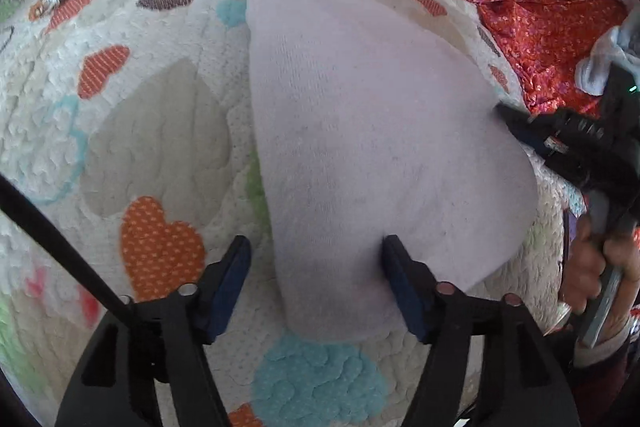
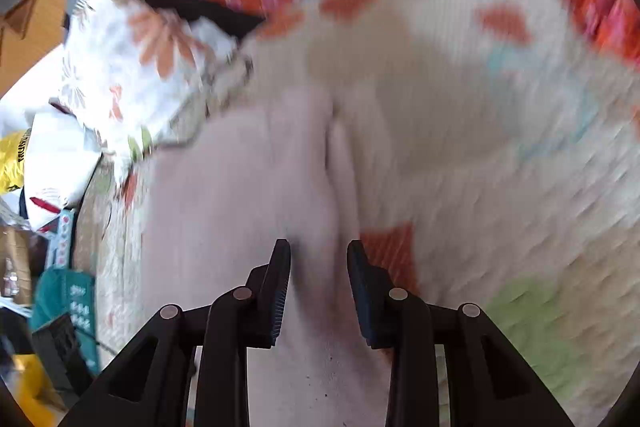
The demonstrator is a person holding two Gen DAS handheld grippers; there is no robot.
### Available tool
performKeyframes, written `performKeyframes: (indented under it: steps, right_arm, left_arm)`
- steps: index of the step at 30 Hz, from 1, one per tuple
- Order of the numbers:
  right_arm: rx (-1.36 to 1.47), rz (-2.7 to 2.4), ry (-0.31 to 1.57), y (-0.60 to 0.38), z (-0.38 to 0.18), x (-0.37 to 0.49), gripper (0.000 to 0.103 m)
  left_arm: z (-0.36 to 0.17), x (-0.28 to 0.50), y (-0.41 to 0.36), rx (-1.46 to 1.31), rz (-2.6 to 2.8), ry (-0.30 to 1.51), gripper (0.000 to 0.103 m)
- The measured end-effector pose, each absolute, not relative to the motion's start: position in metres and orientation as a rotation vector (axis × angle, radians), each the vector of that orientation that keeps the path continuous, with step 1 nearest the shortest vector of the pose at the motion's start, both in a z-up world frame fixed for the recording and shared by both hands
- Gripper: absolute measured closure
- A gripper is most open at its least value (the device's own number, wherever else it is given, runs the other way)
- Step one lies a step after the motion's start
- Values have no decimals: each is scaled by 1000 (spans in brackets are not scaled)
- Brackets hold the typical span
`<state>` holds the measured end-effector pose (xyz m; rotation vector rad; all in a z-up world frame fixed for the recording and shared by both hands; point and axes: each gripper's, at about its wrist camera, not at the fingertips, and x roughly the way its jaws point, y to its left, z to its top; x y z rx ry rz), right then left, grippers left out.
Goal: Fold small clothes
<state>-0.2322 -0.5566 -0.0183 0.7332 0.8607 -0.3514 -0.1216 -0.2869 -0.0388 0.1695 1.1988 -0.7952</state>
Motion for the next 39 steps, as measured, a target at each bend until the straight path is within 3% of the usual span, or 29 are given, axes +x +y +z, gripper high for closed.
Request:
performKeyframes:
  steps: [5, 8, 11, 15, 19, 22, 25, 29, 32, 33, 36, 39]
  right_arm:
    - [543, -316, 707, -525, 29, -233, 70]
    - [528, -167, 759, -493, 25, -215, 71]
    - [503, -5, 844, -455, 10, -197, 77]
    - [512, 178, 938, -411, -13, -193, 77]
    - [561, 170, 1018, -387, -55, -205, 76]
    - [625, 142, 993, -396, -55, -221, 77]
    - [611, 98, 946, -404, -38, -236, 77]
    - [614, -5, 896, -426, -22, -253, 77]
    - [574, -223, 941, -450, -36, -260, 69]
    - [572, -284, 948, -459, -40, -265, 71]
    - [718, -328, 857, -487, -34, -293, 69]
    - [670, -414, 801, -496, -17, -321, 65]
  left_arm:
    - [-32, -115, -251, 101, -779, 1192, 32]
    - [-21, -111, -225, 69, -718, 1132, 32]
    - [-4, -106, -198, 60, -607, 998, 32]
    - [30, -106, -159, 36, -444, 789, 31]
    - [63, -113, -127, 0, -329, 617, 13]
    - [87, -128, -111, -21, -232, 439, 0]
    - [105, -145, -98, -42, -176, 308, 0]
    - [114, -153, -97, -53, -316, 346, 0]
    - [112, -168, -104, -41, -321, 367, 0]
    - [113, -177, -104, -45, -315, 367, 0]
    - [117, -197, -96, -90, -310, 378, 0]
    - [119, -214, -85, -146, -283, 423, 0]
